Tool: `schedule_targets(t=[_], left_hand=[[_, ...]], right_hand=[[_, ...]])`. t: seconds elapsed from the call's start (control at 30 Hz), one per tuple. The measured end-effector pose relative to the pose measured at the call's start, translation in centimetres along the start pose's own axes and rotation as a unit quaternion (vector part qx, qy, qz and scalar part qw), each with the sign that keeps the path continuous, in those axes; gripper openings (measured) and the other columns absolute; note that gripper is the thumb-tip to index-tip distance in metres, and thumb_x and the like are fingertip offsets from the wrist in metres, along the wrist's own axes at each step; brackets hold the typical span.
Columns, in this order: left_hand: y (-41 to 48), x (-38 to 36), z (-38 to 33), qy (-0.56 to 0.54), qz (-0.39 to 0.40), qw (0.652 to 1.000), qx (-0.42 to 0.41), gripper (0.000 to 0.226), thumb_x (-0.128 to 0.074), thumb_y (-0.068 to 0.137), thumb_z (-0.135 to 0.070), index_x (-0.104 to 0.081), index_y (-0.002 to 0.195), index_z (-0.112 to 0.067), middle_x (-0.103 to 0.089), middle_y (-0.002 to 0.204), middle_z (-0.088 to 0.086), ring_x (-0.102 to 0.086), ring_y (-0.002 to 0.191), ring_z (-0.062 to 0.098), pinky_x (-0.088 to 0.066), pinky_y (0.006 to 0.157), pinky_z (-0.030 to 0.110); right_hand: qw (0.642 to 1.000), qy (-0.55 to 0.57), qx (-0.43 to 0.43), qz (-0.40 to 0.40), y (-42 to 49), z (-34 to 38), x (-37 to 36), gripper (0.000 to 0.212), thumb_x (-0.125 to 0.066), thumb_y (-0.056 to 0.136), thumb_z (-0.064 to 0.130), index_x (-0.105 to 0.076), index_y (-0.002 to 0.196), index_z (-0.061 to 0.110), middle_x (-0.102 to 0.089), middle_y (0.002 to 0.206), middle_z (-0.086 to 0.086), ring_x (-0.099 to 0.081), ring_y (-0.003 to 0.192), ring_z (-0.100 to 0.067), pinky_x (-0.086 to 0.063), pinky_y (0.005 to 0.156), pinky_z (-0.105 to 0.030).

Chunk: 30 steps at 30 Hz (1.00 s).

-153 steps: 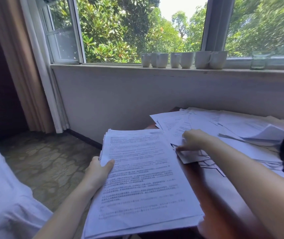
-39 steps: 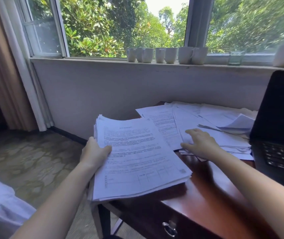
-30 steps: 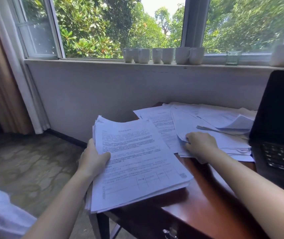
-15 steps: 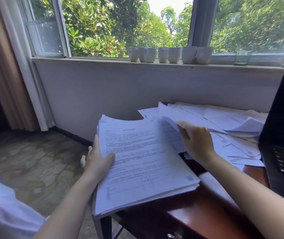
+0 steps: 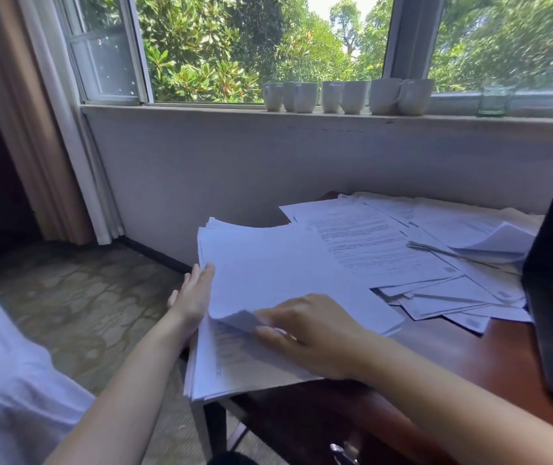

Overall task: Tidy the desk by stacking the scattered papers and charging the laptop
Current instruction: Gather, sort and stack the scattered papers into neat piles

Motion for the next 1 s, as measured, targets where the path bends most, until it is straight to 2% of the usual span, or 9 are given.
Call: schedule_targets(t=[0.1,0.27,0.43,0.5,0.6,0.77,0.83,0.9,1.0], left_hand=[[0.0,0.0,0.1,0.096,0.027,0.995,-0.005,0.095,-0.035,0.062,-0.065,-0.029,0.147,-0.022,-0.036,0.148,-0.006,-0.018,0.145,0.016,-0.012,0.118,0.041],[0.2,-0.1,0.8,0.201,0.036,0.979,-0.010,0.097,-0.032,0.065,-0.052,-0.009,0.152,-0.019,-0.019,0.158,-0.001,-0.007,0.147,0.014,0.000,0.117,0.036],[0.4,-0.1,0.8,0.200,0.018,0.980,-0.014,0.079,-0.032,0.072,-0.049,-0.023,0.145,-0.021,-0.032,0.151,-0.006,-0.018,0.144,0.013,-0.003,0.115,0.035],[0.4,0.0,0.5,0.190,0.005,0.982,-0.007,0.054,-0.035,0.091,-0.038,-0.028,0.141,-0.019,-0.036,0.149,-0.006,-0.023,0.141,0.015,-0.005,0.115,0.034],[0.3,0.2,0.2,0.161,0.001,0.987,0.008,0.039,-0.032,0.098,-0.027,-0.035,0.136,-0.018,-0.042,0.144,-0.003,-0.030,0.136,0.019,-0.009,0.115,0.035],[-1.4,0.2,-0.9,0.122,0.039,0.992,0.002,0.065,-0.035,0.065,-0.043,-0.037,0.128,-0.026,-0.050,0.123,-0.007,-0.036,0.113,0.017,-0.018,0.115,0.042],[-1.8,0.3,-1.2,0.117,0.030,0.993,-0.009,0.061,-0.036,0.064,-0.042,-0.035,0.124,-0.029,-0.048,0.117,-0.011,-0.036,0.112,0.018,-0.018,0.114,0.042],[-2.0,0.3,-1.5,0.108,0.019,0.994,-0.025,0.067,-0.042,0.073,-0.042,-0.027,0.138,-0.033,-0.044,0.122,-0.017,-0.035,0.124,0.023,-0.017,0.114,0.040],[-2.0,0.2,-1.4,0.086,0.003,0.995,-0.045,0.087,-0.041,0.071,-0.041,-0.001,0.148,-0.047,-0.037,0.133,-0.019,-0.027,0.137,0.025,-0.015,0.114,0.038]], right_hand=[[0.996,0.048,-0.057,0.051,-0.4,-1.7,-0.1,0.059,-0.020,0.090,0.060,-0.057,0.127,0.033,-0.065,0.121,0.006,-0.058,0.111,-0.013,-0.044,0.091,-0.034],[0.971,-0.043,-0.231,-0.039,-1.8,-9.5,3.0,0.030,-0.048,0.096,0.036,-0.061,0.121,0.026,-0.058,0.126,0.009,-0.051,0.118,-0.014,-0.042,0.093,-0.030],[0.923,0.036,-0.380,-0.050,-4.4,-14.7,3.6,0.032,-0.052,0.093,0.031,-0.057,0.124,0.021,-0.054,0.096,0.005,-0.053,0.084,-0.011,-0.042,0.076,-0.026],[0.914,0.090,-0.390,-0.063,-4.6,-14.9,3.1,0.033,-0.056,0.091,0.025,-0.058,0.123,0.019,-0.056,0.080,0.006,-0.050,0.070,-0.006,-0.039,0.063,-0.018],[0.912,0.101,-0.382,-0.107,-4.8,-14.2,2.8,0.035,-0.057,0.087,0.017,-0.061,0.122,0.018,-0.055,0.070,0.010,-0.048,0.066,0.002,-0.037,0.060,-0.014],[0.925,0.032,-0.357,-0.126,-5.0,-12.9,2.8,0.027,-0.054,0.091,0.022,-0.065,0.115,0.020,-0.051,0.062,0.013,-0.046,0.064,0.000,-0.033,0.069,-0.023],[0.922,0.005,-0.363,-0.139,-5.3,-13.3,3.6,0.027,-0.054,0.089,0.018,-0.064,0.115,0.021,-0.056,0.072,0.011,-0.049,0.075,-0.009,-0.037,0.075,-0.026],[0.921,-0.050,-0.361,-0.139,-5.9,-14.3,4.3,0.034,-0.055,0.085,0.023,-0.062,0.118,0.023,-0.059,0.093,0.007,-0.048,0.095,-0.014,-0.034,0.086,-0.027],[0.922,-0.067,-0.381,-0.033,-7.2,-16.2,3.8,0.081,-0.040,0.057,0.061,-0.048,0.133,0.035,-0.045,0.139,0.007,-0.029,0.135,-0.016,-0.018,0.105,-0.029]])
Point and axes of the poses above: each hand's wrist, its own y-axis towards the middle knuckle, its own x-axis out of the back of the hand, z = x × y, the point moved 7 cm from there along y, towards the middle knuckle
